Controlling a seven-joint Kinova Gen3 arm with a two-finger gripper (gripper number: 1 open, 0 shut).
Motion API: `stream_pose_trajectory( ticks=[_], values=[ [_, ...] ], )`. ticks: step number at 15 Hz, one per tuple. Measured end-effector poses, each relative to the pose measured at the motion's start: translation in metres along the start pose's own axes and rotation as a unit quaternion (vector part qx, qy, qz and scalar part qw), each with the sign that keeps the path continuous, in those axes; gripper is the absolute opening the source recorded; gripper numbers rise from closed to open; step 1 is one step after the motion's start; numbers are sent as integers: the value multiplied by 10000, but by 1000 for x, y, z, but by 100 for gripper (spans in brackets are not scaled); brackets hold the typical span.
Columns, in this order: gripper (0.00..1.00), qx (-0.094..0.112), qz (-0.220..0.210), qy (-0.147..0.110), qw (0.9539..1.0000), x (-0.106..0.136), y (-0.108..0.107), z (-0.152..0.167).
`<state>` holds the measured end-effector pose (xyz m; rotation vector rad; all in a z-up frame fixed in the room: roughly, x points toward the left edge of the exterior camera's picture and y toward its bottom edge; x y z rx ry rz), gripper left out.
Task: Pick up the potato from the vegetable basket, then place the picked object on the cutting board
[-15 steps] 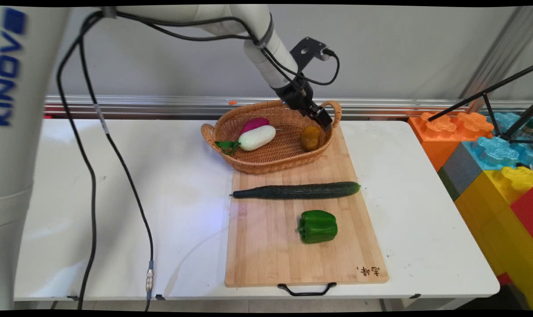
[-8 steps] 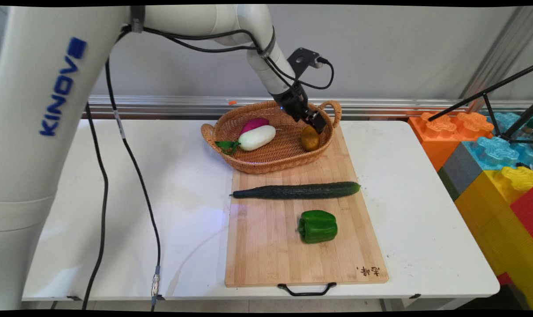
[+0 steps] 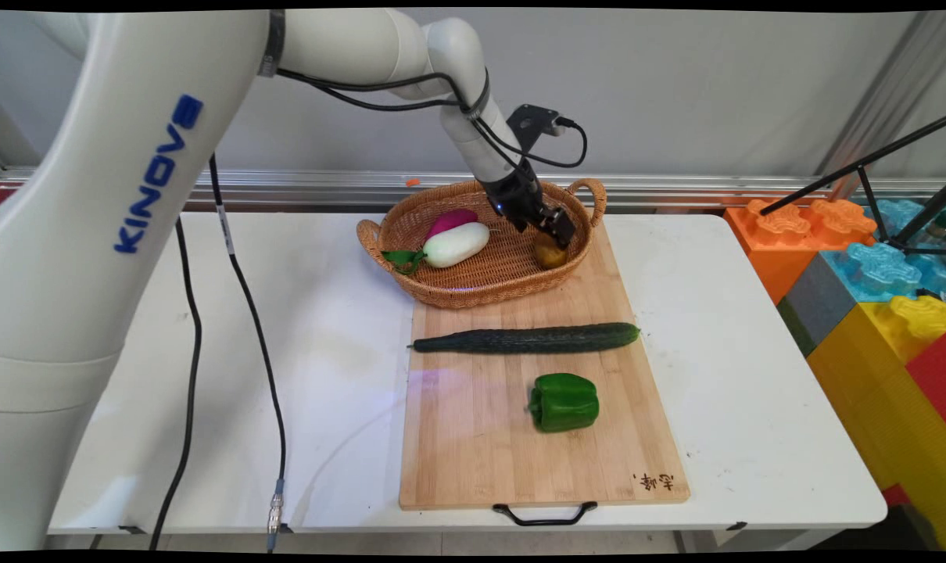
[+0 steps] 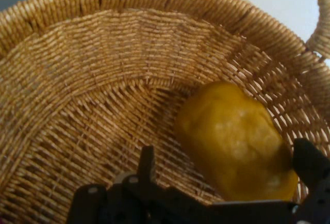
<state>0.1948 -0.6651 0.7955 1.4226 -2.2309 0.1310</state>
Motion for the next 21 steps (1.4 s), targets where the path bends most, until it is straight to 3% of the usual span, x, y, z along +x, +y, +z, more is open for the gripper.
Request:
stream_pose_trajectory(
  ticks=[6,11,12,18,21],
  values=[
    [100,-53,-322,-22,9995,-6,-4,13],
    [100,-49,-324,4,9995,-7,-8,15],
    [0,-45,-258,14,9997,-8,-9,15],
    [0,-83,194,231,9995,-5,-10,-2],
    [0,-152,536,453,9974,-2,-6,-28]
  ],
)
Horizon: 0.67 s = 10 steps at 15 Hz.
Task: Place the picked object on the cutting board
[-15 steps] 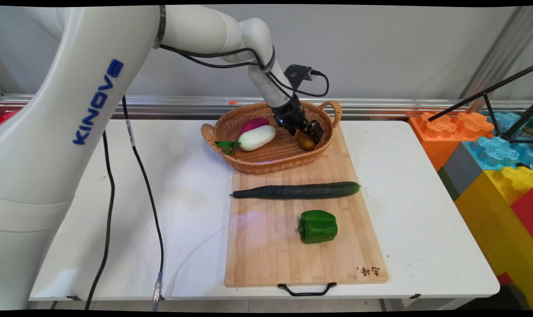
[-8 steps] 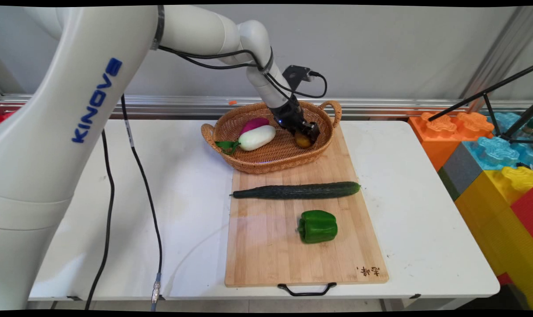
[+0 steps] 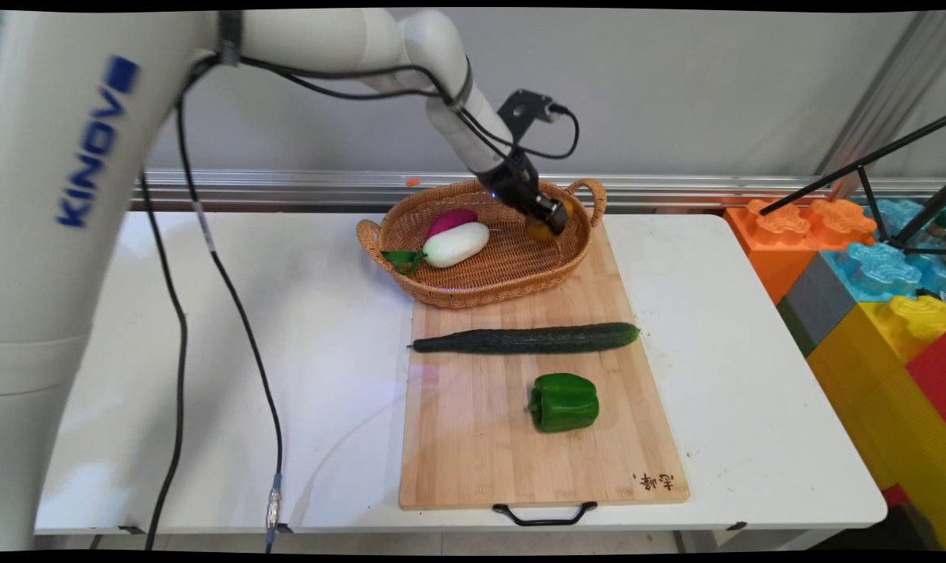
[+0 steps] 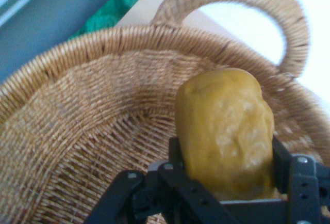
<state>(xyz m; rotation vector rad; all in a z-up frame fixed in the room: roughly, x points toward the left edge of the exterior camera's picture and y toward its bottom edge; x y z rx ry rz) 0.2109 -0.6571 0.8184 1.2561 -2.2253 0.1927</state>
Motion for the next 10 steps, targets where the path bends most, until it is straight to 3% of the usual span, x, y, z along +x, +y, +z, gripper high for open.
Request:
stream_pose_trajectory(
  ticks=[5,10],
  values=[
    [0,-237,427,153,9987,-1,10,-59],
    [0,-837,960,-187,9917,-40,27,-146]
  ],
)
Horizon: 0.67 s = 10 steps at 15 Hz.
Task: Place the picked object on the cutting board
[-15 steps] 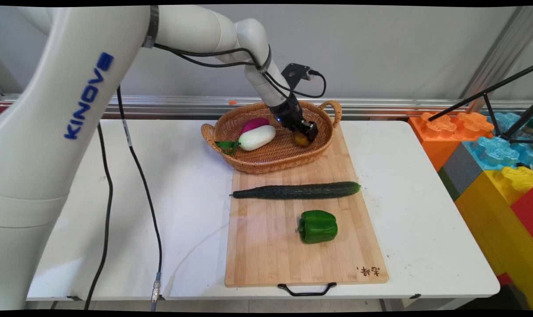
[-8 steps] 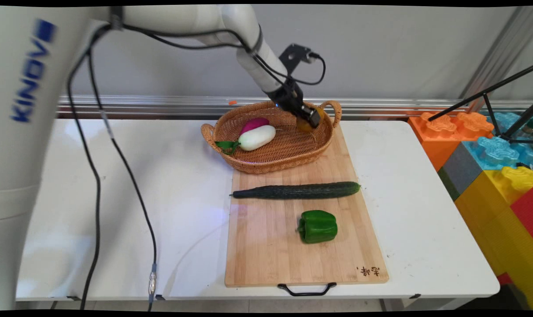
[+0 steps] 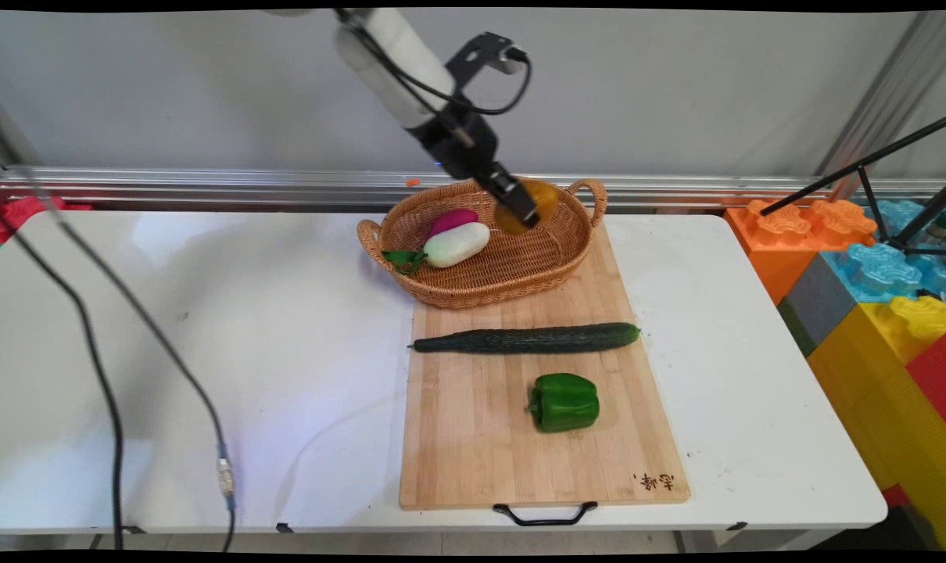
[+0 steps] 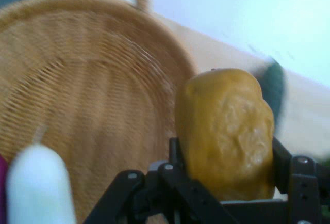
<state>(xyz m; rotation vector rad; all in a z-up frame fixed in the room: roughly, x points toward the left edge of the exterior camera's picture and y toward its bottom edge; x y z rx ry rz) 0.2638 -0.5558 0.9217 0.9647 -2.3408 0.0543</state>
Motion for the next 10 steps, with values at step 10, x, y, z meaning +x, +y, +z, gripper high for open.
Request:
stream_pose_trajectory(
  ticks=[10],
  values=[
    [0,-780,1694,-737,9797,-105,71,-49]
  ],
)
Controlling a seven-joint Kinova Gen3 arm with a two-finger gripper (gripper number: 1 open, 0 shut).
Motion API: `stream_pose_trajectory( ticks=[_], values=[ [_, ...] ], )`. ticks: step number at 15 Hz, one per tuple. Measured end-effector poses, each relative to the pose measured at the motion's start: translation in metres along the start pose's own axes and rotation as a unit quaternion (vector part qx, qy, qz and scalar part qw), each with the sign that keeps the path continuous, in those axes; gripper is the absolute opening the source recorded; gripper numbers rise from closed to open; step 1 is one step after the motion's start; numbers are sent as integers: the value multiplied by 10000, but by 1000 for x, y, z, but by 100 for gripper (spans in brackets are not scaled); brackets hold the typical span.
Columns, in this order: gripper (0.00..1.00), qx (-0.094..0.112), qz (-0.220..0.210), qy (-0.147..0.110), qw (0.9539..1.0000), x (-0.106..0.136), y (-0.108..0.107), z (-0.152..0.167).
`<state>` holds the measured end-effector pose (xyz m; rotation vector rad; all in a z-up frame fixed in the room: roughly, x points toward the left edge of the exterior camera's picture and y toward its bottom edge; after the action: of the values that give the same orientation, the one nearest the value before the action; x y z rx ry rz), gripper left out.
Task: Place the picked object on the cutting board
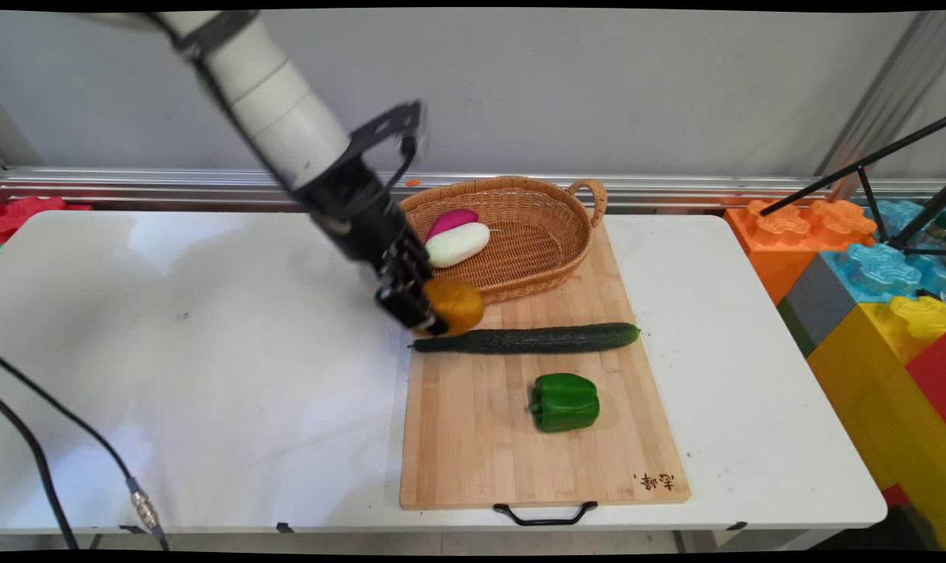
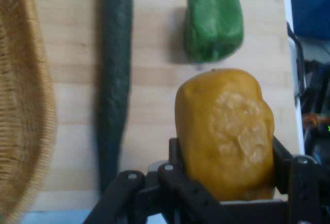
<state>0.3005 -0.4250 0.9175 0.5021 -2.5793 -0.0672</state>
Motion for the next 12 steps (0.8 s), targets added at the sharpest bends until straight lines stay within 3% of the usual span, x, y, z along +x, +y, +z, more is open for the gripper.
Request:
stream_pose_trajectory(
  ticks=[7,12],
  values=[
    [0,203,577,-235,9979,-33,38,64],
    [0,320,691,-269,9967,-43,46,97]
  ],
)
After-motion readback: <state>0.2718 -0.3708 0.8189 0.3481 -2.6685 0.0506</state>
